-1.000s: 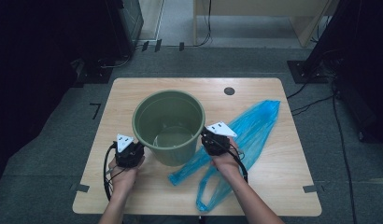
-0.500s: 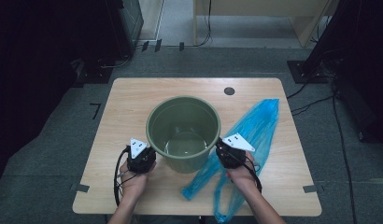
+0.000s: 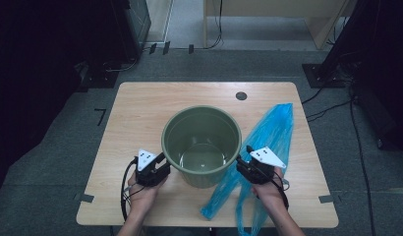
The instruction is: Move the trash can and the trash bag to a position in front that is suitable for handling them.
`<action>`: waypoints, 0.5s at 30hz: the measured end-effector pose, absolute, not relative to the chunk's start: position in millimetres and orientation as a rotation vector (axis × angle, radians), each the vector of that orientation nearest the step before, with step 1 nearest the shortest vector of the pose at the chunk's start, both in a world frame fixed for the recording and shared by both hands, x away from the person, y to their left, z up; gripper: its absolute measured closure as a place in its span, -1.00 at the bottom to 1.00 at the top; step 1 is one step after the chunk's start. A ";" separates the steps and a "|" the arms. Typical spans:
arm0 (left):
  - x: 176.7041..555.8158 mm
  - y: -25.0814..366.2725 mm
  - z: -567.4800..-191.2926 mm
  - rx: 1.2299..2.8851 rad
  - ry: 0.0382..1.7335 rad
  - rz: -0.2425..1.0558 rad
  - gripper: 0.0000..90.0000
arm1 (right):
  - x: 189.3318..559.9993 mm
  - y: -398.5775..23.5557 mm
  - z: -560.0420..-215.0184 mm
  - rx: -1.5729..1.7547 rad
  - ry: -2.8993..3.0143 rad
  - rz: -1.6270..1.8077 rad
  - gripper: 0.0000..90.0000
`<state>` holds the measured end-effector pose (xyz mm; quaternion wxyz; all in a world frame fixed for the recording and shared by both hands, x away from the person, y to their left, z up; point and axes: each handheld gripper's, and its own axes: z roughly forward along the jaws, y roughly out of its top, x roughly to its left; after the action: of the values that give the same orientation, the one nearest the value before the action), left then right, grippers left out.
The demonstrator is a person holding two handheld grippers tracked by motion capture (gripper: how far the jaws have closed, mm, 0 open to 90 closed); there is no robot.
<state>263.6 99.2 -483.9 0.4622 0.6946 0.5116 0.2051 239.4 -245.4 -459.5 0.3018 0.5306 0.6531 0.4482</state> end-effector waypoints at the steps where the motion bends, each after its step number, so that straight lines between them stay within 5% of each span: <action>1: 263.6 99.2 -483.9 1.708 1.258 0.504 0.07 | 239.4 -245.4 -459.5 1.407 1.732 1.189 0.00; 3: 265.8 107.3 -488.2 1.701 1.292 0.498 -0.04 | 240.0 -255.9 -460.4 1.457 1.630 1.093 -0.49; 5: 266.8 112.3 -492.7 1.732 1.322 0.536 -0.26 | 244.3 -271.4 -466.7 1.547 1.545 0.921 -0.66; 15: 277.4 135.5 -516.7 1.845 1.492 0.675 -0.67 | 254.0 -297.2 -501.5 1.896 1.542 0.746 -0.92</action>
<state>277.4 135.5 -516.7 0.3312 0.7057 0.5706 0.2583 254.0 -297.2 -501.5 0.2889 0.7104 0.5776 0.2797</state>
